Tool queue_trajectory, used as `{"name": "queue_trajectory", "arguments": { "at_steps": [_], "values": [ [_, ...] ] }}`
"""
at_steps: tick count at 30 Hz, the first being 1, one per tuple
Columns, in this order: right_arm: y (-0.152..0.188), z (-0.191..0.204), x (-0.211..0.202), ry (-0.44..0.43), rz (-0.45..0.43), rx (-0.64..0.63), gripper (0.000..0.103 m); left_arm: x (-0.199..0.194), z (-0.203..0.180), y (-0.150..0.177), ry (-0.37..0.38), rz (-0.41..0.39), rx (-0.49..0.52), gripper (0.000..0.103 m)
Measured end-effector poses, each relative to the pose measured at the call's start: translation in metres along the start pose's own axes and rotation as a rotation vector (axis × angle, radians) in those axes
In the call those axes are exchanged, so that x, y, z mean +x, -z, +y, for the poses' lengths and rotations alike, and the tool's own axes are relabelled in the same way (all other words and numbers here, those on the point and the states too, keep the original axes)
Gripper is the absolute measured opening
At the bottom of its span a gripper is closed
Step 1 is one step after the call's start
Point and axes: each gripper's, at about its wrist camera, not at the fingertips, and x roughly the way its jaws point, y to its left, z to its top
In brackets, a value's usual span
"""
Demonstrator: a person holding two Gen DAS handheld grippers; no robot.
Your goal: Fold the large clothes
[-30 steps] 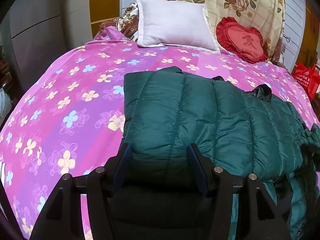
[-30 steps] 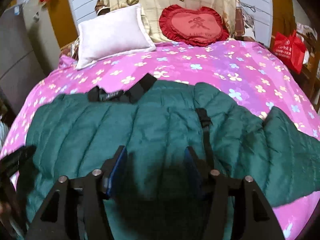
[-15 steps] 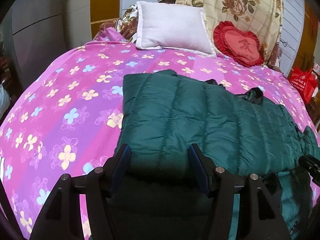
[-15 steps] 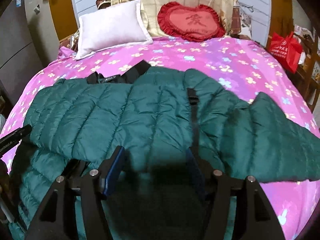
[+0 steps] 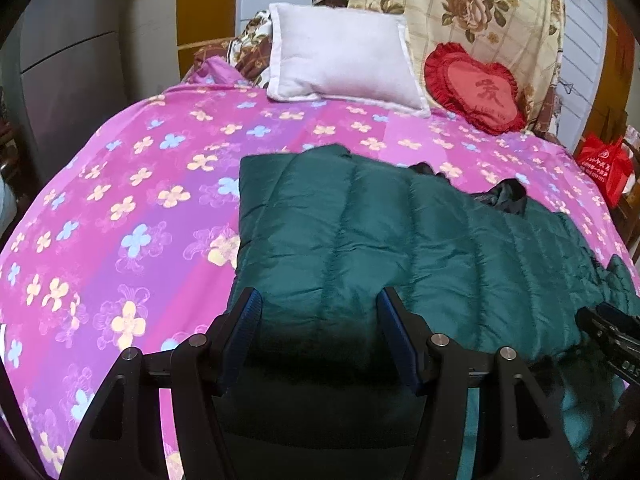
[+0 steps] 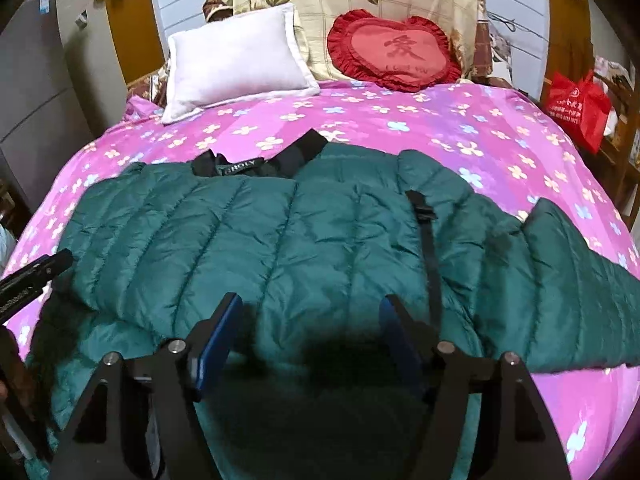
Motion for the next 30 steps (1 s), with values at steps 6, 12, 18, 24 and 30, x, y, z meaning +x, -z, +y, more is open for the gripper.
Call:
{"name": "queue_trajectory", "arguments": {
  "at_steps": [6, 12, 18, 24, 30],
  "values": [
    [0.001, -0.005, 0.022, 0.033, 0.043, 0.005, 0.076, 0.0, -0.003, 0.003, -0.008, 0.005, 0.008, 0.042],
    [0.018, -0.007, -0.012, 0.016, 0.034, -0.004, 0.076, -0.022, -0.01, 0.01, 0.05, -0.004, 0.009, 0.042],
    [0.053, -0.009, -0.033, -0.001, 0.076, -0.009, 0.076, -0.046, -0.019, 0.025, 0.061, -0.014, 0.049, 0.042],
    [0.073, -0.013, -0.056, -0.003, 0.085, -0.003, 0.08, -0.063, -0.022, 0.038, 0.072, -0.012, 0.045, 0.042],
    [0.093, -0.015, -0.073, -0.002, 0.084, 0.002, 0.08, -0.083, -0.031, 0.045, 0.1, -0.033, 0.047, 0.042]
  ]
}}
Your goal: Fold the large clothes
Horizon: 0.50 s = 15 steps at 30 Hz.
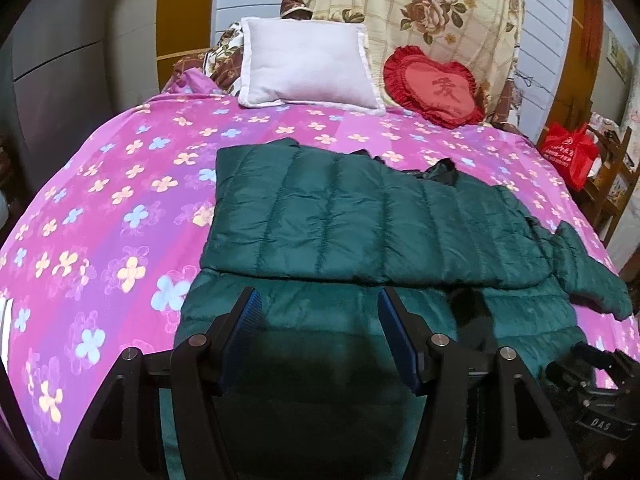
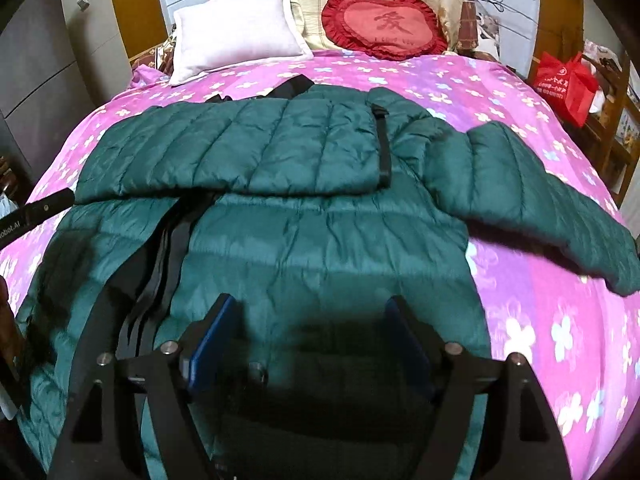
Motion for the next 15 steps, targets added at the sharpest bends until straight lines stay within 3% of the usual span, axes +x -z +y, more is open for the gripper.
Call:
{"name": "queue_trajectory", "arguments": {
  "at_steps": [15],
  "values": [
    [0.004, -0.017, -0.031, 0.038, -0.072, 0.02, 0.084, 0.001, -0.036, 0.0, 0.024, -0.018, 0.047, 0.042]
  ]
}}
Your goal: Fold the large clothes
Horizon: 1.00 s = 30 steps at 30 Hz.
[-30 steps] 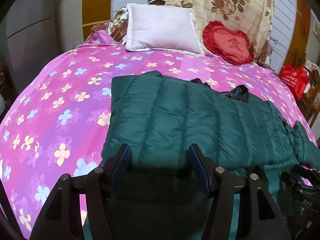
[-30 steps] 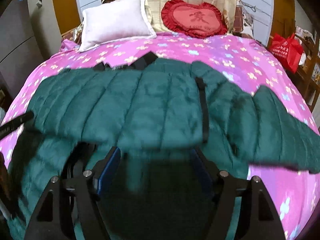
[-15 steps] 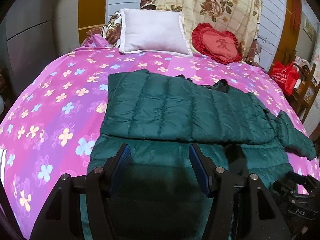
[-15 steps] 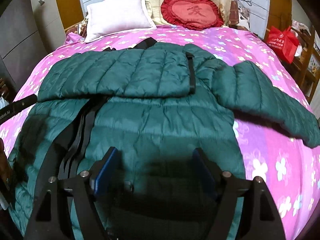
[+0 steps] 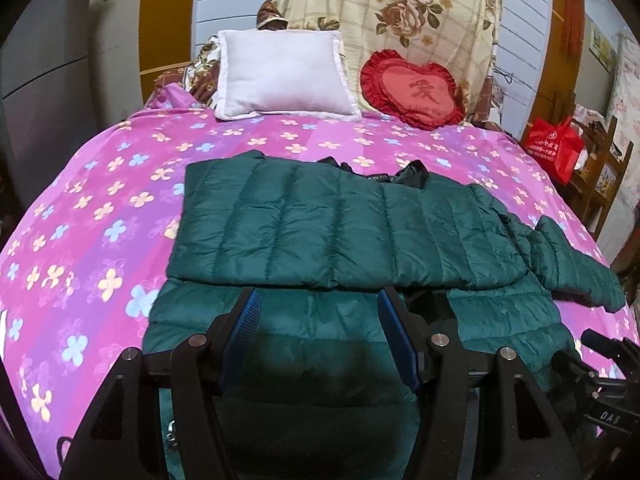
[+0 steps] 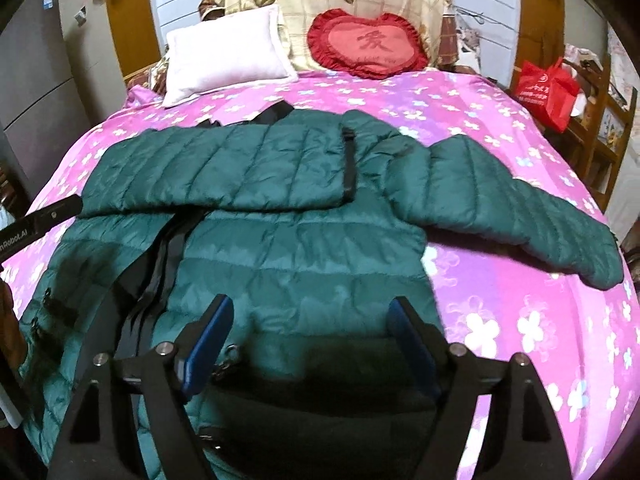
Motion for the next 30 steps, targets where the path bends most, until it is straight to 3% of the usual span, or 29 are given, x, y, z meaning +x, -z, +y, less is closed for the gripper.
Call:
{"name": "queue_trajectory", "arguments": {
  "at_steps": [23, 30],
  "values": [
    [-0.017, -0.017, 0.02, 0.024, 0.013, 0.006, 0.084, 0.032, -0.003, 0.007, 0.006, 0.076, 0.0, 0.042],
    [-0.018, -0.028, 0.021, 0.04, 0.008, 0.023, 0.084, 0.026, -0.006, 0.007, 0.115, 0.058, -0.013, 0.042]
  ]
}}
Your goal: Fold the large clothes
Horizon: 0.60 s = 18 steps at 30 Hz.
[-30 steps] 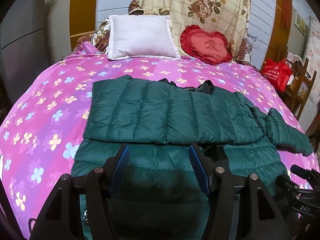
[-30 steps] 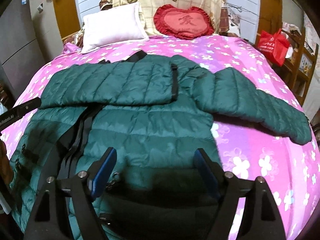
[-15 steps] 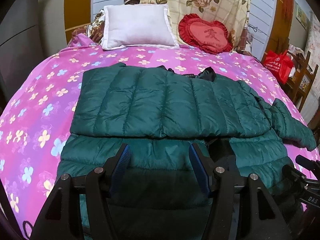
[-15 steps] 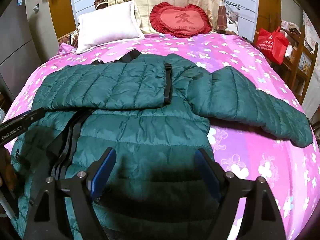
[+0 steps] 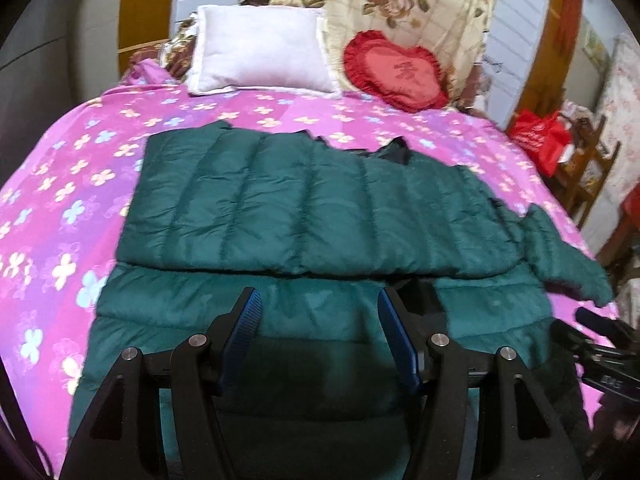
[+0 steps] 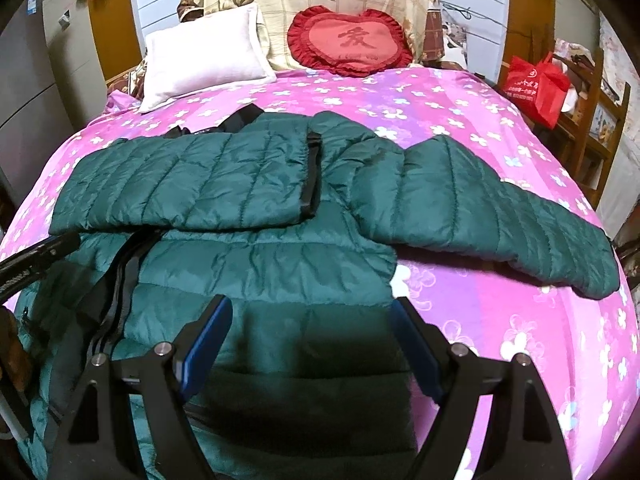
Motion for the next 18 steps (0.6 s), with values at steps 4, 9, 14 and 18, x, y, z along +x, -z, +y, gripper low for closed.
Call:
{"name": "queue_trajectory", "arguments": {
  "at_steps": [4, 9, 14, 18],
  "values": [
    [0.001, -0.005, 0.003, 0.008, 0.004, 0.005, 0.084, 0.001, -0.008, 0.002, 0.007, 0.004, 0.036, 0.042],
    [-0.001, -0.014, 0.001, 0.023, -0.004, 0.008, 0.084, 0.003, -0.011, 0.001, 0.006, 0.013, 0.044, 0.042],
    [-0.006, -0.031, 0.001, 0.062, -0.013, 0.019, 0.084, 0.004, -0.009, 0.001, 0.005, 0.019, 0.03, 0.042],
    [-0.01, -0.05, 0.002, 0.09, -0.019, 0.044, 0.084, 0.003, -0.009, 0.001, 0.006, 0.008, 0.027, 0.042]
  ]
}}
